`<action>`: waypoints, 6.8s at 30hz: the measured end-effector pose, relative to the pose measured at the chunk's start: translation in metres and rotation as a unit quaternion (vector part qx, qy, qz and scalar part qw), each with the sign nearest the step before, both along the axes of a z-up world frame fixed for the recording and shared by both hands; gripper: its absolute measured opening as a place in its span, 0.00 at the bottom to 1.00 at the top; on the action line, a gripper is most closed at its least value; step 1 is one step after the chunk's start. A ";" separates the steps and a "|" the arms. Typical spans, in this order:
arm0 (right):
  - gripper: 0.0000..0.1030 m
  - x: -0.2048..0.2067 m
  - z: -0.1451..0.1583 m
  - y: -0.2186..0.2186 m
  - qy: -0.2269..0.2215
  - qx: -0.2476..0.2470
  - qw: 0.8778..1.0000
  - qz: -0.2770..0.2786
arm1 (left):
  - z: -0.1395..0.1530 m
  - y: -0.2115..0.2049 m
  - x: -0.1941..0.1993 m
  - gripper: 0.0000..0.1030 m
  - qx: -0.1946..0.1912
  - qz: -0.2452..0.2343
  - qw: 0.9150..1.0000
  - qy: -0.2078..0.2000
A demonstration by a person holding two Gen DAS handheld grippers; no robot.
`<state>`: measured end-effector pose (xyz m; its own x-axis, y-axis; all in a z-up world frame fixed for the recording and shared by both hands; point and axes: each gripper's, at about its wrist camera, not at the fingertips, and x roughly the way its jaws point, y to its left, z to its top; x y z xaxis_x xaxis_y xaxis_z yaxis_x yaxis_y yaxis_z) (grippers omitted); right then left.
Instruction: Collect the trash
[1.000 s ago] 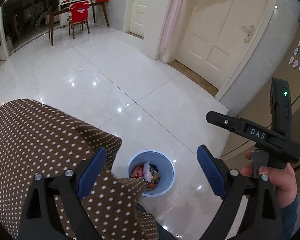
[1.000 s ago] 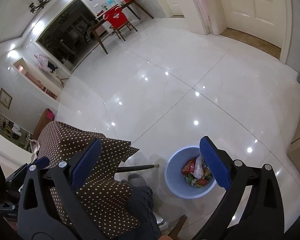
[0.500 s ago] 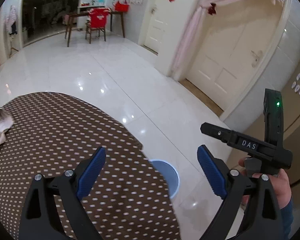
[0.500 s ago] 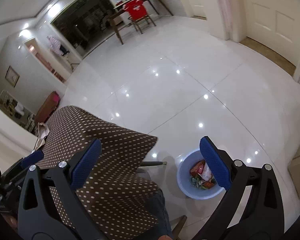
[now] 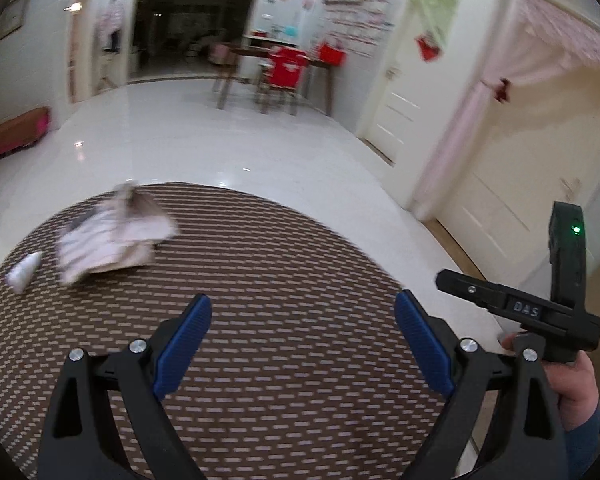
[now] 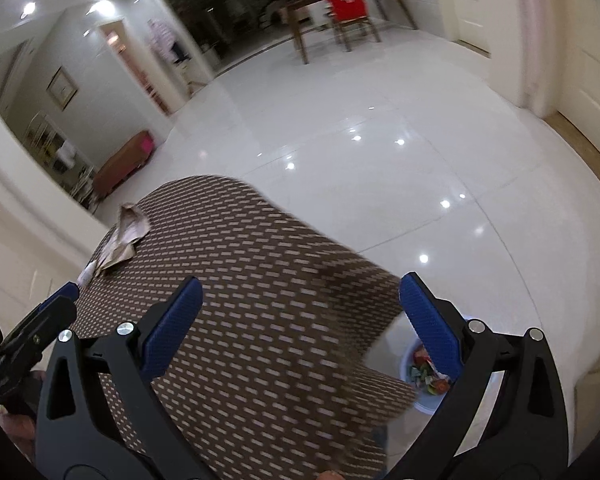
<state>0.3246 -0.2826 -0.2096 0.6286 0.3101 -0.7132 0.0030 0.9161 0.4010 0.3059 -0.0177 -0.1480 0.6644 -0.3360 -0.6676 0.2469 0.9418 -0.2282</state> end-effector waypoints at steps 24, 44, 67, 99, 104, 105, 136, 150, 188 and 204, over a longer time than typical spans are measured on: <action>0.94 0.154 -0.017 0.255 0.008 -0.033 0.973 0.227 | -0.070 0.241 0.082 0.88 0.051 0.213 0.973 0.077; 0.29 0.145 -0.017 0.267 -0.019 -0.055 0.969 0.239 | -0.066 0.224 0.061 0.25 0.027 0.201 0.977 0.073; 0.29 0.016 0.037 0.057 -0.076 -0.019 0.993 0.084 | -0.013 0.066 -0.005 0.22 0.016 0.091 0.995 0.027; 0.63 -0.084 -0.113 -0.181 0.091 0.039 0.982 -0.162 | -0.033 -0.240 -0.027 0.22 0.053 -0.191 0.979 0.041; 0.72 -0.088 -0.112 -0.198 0.085 0.045 0.981 -0.166 | -0.049 -0.272 -0.024 0.22 0.063 -0.215 0.973 0.058; 0.72 -0.092 -0.111 -0.203 0.082 0.048 0.981 -0.171 | -0.053 -0.276 -0.025 0.22 0.065 -0.220 0.971 0.061; 0.94 -0.115 -0.053 -0.206 0.025 0.028 0.982 -0.183 | -0.042 -0.273 -0.049 0.89 0.082 -0.190 0.977 0.045; 0.94 -0.154 0.042 -0.101 -0.076 -0.030 0.992 -0.097 | 0.022 -0.165 -0.148 0.91 0.102 -0.030 0.985 -0.138; 0.94 -0.262 0.180 0.054 -0.306 -0.151 0.939 -0.036 | 0.135 -0.027 -0.297 0.96 0.035 0.159 0.953 -0.255; 0.94 -0.265 0.178 0.059 -0.307 -0.152 0.939 -0.042 | 0.134 -0.032 -0.301 0.96 0.037 0.150 0.954 -0.258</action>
